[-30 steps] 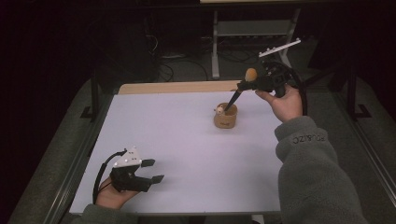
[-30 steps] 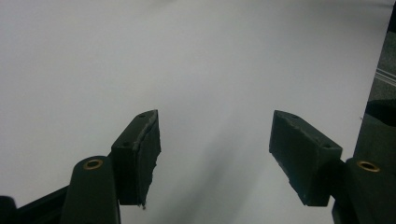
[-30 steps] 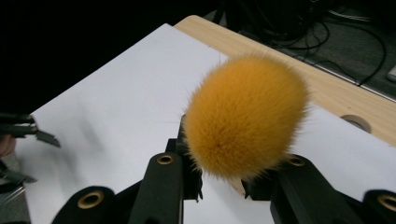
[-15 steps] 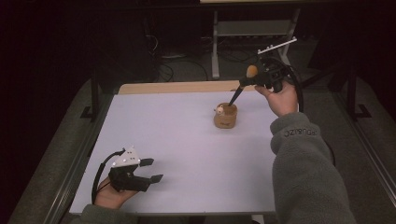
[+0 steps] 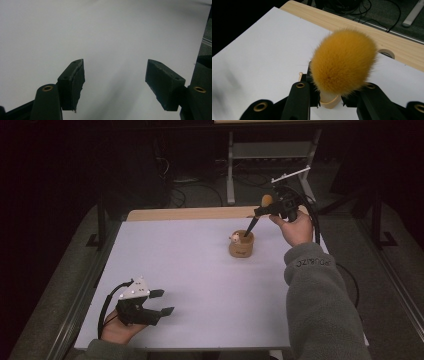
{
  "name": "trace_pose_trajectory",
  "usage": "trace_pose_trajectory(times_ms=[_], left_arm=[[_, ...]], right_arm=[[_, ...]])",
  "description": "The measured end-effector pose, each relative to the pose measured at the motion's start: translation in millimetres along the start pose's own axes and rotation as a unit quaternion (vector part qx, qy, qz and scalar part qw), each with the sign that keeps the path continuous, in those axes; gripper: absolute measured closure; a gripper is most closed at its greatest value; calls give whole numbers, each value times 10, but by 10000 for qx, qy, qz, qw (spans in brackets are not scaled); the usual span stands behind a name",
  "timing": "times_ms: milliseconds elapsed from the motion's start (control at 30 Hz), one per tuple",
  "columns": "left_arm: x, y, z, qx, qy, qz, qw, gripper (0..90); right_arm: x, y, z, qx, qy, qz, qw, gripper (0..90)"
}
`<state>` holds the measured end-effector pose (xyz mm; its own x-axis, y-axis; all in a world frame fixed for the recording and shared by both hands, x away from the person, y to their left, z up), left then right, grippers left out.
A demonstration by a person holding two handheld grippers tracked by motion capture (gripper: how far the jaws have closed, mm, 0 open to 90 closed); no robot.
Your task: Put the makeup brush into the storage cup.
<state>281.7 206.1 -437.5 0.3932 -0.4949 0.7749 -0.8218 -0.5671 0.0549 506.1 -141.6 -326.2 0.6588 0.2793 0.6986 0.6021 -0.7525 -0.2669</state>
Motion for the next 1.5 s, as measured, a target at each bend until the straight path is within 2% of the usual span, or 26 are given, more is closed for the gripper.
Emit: trace_pose_trajectory(times_ms=[133,500,1100,1133,1500], left_arm=[[-2,-13,-6,22,25,20,10000,313],[-10,-7,8,0,2,-17,10000,313],[-26,-23,14,31,-79,37,10000,311],[-27,-24,13,29,-89,32,10000,310],[-27,-22,19,13,-73,1,10000,309]], right_arm=[[-25,10,41,-65,-96,-20,9999,709],[-166,64,167,-77,-58,196,9998,710],[-287,151,293,-142,-12,232,9996,709],[-291,144,297,-128,-10,294,9995,709],[-369,168,382,-99,-14,349,9993,709]])
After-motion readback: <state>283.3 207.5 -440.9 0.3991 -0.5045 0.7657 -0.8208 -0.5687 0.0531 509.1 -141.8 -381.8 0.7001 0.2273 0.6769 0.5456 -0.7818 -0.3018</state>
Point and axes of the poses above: each handheld gripper's, and its own axes: z roughly forward along the jaws, x roughly out of its top, y roughly to its right, the point moved 7 cm from there along z, roughly forward along the jaws
